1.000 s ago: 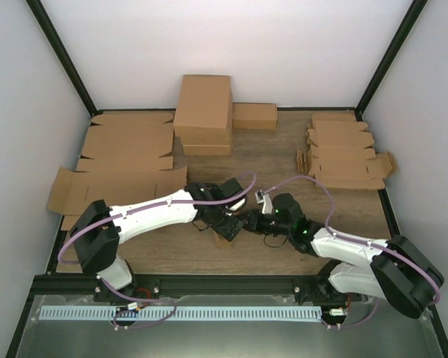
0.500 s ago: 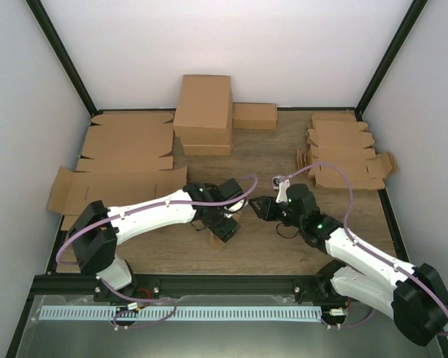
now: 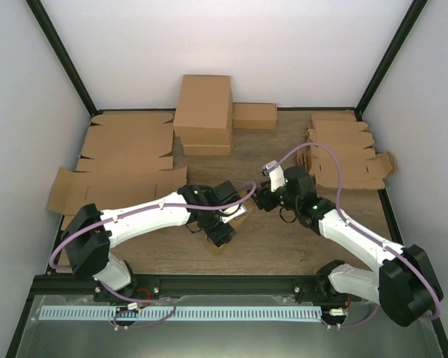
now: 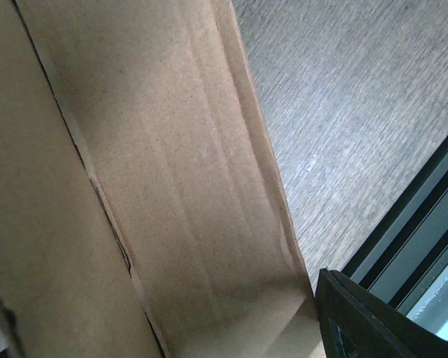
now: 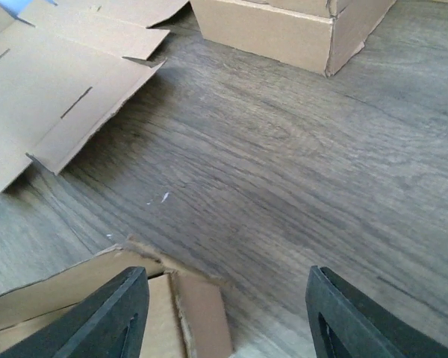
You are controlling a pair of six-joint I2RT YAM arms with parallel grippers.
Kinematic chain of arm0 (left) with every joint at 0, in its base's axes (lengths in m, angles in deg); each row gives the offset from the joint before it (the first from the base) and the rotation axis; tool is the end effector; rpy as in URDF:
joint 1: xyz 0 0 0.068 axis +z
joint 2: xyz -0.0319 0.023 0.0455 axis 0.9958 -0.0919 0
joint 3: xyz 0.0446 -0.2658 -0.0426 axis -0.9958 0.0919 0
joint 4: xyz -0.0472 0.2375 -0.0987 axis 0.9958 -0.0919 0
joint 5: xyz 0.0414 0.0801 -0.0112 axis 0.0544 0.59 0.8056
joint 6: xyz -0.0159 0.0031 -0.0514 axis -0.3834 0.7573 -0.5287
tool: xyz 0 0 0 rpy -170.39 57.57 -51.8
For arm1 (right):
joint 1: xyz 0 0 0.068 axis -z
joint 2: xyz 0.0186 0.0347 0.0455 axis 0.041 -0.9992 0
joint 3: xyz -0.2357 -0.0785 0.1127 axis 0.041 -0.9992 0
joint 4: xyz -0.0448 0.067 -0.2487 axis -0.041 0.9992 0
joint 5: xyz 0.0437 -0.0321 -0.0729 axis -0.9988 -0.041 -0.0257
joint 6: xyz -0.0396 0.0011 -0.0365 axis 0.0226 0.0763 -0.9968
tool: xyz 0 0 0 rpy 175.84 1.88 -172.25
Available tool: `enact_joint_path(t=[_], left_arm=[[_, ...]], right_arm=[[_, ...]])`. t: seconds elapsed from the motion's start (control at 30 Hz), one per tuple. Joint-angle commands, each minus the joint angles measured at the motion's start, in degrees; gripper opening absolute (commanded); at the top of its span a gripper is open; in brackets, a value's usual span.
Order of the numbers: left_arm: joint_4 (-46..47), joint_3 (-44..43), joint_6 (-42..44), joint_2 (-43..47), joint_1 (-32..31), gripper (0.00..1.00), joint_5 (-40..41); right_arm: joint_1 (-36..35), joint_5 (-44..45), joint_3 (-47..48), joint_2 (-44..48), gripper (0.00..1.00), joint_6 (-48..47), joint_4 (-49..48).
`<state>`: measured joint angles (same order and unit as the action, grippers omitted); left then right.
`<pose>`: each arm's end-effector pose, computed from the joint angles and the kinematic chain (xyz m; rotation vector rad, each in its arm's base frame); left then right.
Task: Fold the paper box
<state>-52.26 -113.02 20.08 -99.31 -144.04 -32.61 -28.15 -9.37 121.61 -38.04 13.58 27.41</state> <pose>0.1488 -0.2577 0.2311 1.3800 2.6097 -0.3330 0.1986 0.1269 0.2217 -0.5642 2.1141 0.6450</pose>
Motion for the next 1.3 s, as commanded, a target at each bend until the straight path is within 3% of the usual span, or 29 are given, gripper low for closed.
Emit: enact_joint_path(t=[0.0,0.13,0.3,0.8,1.0,1.07,1.1,1.27], left_arm=[[1.0,0.2,1.5,-0.1,-0.3,0.66,-1.6],[1.6,1.2,1.3,0.6,-0.3,0.62,0.8],[1.6,2.0,1.5,1.8,-0.4,0.62,2.1],[1.7,2.2,1.7,2.7,-0.3,0.62,3.3],[1.6,2.0,1.8,2.6,-0.3,0.62,3.6],[1.6,1.9,2.0,2.5,-0.4,0.62,3.3],[1.7,1.9,2.3,2.4,-0.3,0.62,3.1],[1.5,1.8,2.8,1.9,-0.3,0.62,2.7]], right_arm=[[2.5,-6.8,5.2,-3.1,0.61,-8.2,2.3],[2.5,-13.1,8.6,-7.9,0.61,-11.1,4.5],[2.5,-14.7,5.6,-9.0,0.6,-11.5,0.0],[2.5,-18.9,5.0,-6.8,0.08,-10.1,1.7],[2.5,-18.7,5.4,-6.5,0.07,-7.9,3.4],[2.4,-17.1,5.4,-6.4,0.23,-7.3,3.9],[2.4,-16.3,5.3,-6.5,0.26,-7.2,4.1],[1.5,-14.8,6.3,-8.3,0.15,-7.4,4.6]])
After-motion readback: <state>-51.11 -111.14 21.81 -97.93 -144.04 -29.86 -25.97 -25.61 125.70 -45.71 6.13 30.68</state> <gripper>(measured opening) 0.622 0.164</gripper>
